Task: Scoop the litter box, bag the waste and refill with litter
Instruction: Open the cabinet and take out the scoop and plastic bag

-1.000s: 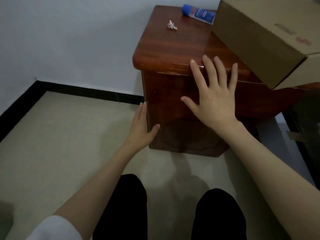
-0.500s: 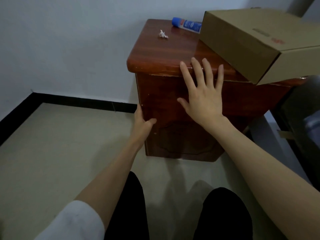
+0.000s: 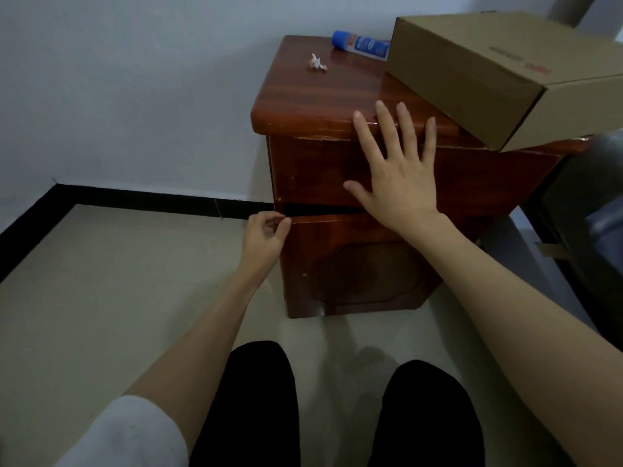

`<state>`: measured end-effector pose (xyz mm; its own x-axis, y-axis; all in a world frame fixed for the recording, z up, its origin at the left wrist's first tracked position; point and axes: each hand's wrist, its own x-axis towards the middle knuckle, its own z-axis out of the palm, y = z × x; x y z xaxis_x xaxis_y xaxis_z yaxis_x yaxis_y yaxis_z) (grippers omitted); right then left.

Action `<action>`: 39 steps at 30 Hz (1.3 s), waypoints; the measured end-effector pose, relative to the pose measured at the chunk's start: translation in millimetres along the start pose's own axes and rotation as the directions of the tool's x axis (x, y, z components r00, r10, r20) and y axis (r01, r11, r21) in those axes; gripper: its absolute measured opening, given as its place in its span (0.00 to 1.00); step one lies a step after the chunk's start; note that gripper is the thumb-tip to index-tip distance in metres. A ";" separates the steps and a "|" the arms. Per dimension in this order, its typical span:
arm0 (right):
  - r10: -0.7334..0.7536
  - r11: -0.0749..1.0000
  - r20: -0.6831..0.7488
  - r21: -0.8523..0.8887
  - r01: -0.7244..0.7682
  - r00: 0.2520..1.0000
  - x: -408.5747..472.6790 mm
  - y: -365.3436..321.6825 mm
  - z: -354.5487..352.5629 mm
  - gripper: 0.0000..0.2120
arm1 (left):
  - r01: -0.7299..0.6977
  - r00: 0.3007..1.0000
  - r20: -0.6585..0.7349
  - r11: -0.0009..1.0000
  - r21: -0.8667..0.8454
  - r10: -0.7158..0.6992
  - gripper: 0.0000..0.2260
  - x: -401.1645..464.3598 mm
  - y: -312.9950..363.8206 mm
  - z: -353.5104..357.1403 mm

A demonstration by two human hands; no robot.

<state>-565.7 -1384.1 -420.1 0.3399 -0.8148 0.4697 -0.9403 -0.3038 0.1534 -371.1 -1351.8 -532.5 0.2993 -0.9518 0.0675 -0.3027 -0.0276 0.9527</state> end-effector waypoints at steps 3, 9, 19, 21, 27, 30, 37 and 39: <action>0.013 0.996 -0.005 0.086 -0.013 1.000 -14.2 -10.8 -2.5 0.36 | -0.015 0.999 0.031 1.000 -0.025 0.016 0.07 -11.8 -8.4 -8.1; -0.003 0.949 0.329 0.299 -0.101 0.944 -79.2 -48.5 24.7 0.24 | -0.093 0.984 0.155 0.996 0.010 0.090 0.05 -34.4 -10.1 -21.5; 0.073 0.925 0.219 0.350 -0.148 0.973 -132.0 -47.8 29.7 0.25 | -0.187 0.960 0.207 0.982 -0.018 0.187 0.05 -97.5 -8.8 -20.0; 0.062 0.922 0.164 0.368 -0.119 0.984 -145.2 -44.1 32.2 0.24 | -0.236 0.953 0.188 0.971 -0.033 0.237 0.05 -111.6 -10.2 -14.1; -0.044 0.898 0.164 0.439 -0.032 0.986 -179.7 -18.8 16.8 0.22 | -0.247 0.944 0.208 0.967 -0.064 0.255 0.04 -162.7 3.5 4.4; -0.050 0.884 0.187 0.465 -0.043 0.981 -196.5 -7.1 5.5 0.18 | -0.188 0.920 0.344 0.982 -0.035 0.189 0.02 -182.9 18.1 12.2; -0.029 0.807 0.238 0.579 -0.117 0.971 -235.7 18.3 -18.6 0.14 | -0.060 0.891 0.450 0.998 -0.010 0.058 0.07 -237.2 35.5 46.2; -0.016 0.766 0.268 0.623 -0.160 0.963 -245.9 31.6 -25.5 0.13 | 0.027 0.866 0.499 1.000 0.004 -0.025 0.07 -252.0 39.1 61.5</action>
<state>-679.4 -1180.7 -508.6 0.3475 -0.9122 0.2173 -0.7634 -0.4098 -0.4994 -514.0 -1131.8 -530.5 -0.1849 -0.9762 -0.1137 -0.2980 -0.0545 0.9530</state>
